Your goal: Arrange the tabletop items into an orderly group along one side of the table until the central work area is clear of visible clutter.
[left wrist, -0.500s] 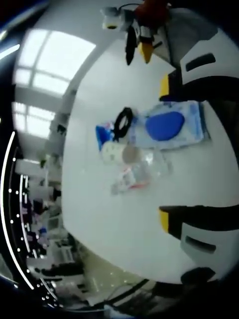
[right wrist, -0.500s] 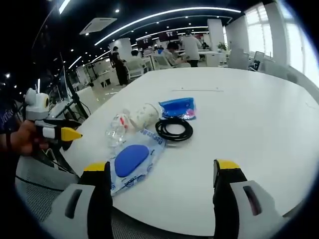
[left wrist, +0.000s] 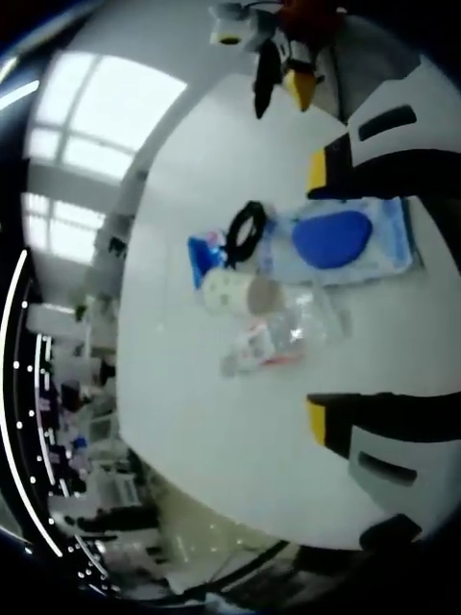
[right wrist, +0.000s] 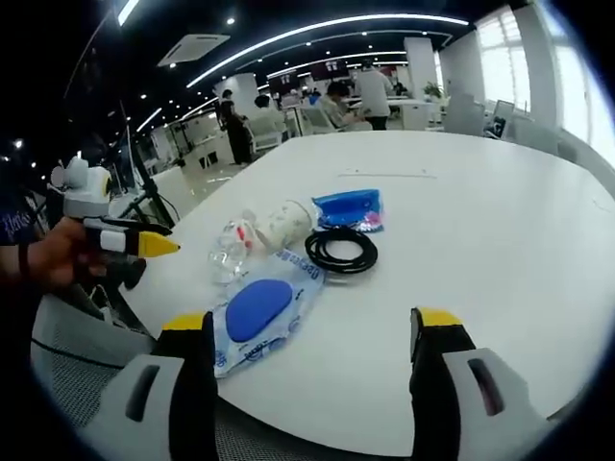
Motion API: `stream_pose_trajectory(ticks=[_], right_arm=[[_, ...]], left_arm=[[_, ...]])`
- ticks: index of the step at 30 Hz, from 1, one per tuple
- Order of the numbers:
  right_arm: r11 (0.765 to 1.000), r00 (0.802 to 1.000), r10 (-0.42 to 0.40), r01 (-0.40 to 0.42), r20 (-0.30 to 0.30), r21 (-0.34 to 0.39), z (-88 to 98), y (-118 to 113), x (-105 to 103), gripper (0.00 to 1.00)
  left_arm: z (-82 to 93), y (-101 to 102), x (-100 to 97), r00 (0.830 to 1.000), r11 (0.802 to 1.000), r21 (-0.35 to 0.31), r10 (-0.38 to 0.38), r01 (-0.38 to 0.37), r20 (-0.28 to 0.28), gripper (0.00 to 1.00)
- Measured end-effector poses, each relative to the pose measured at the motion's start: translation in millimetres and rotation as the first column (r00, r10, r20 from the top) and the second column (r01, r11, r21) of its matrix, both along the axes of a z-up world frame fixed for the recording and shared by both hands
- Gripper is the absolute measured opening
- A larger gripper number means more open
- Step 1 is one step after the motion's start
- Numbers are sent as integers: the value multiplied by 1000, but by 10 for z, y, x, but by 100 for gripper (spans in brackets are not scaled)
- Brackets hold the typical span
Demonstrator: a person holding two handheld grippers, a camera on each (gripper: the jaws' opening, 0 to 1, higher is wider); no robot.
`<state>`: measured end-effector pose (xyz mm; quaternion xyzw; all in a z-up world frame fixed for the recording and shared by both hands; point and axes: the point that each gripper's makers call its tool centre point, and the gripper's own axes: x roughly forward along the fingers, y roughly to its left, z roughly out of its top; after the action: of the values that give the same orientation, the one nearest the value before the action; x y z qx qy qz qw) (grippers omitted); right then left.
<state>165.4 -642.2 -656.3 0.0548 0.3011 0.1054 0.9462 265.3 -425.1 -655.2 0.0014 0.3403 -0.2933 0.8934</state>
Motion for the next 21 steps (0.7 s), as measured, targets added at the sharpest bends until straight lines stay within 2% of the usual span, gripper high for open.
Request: stream_pose_trajectory(ticks=[6, 21], right_arm=[[1000, 1000, 4, -4, -1, 4, -3, 14, -4, 83], [1000, 1000, 6, -6, -3, 5, -5, 19, -5, 82]], left_arm=[[-8, 28, 116, 1000, 1000, 2, 15, -15, -3, 79], [59, 136, 204, 999, 999, 13, 33, -33, 15, 78]])
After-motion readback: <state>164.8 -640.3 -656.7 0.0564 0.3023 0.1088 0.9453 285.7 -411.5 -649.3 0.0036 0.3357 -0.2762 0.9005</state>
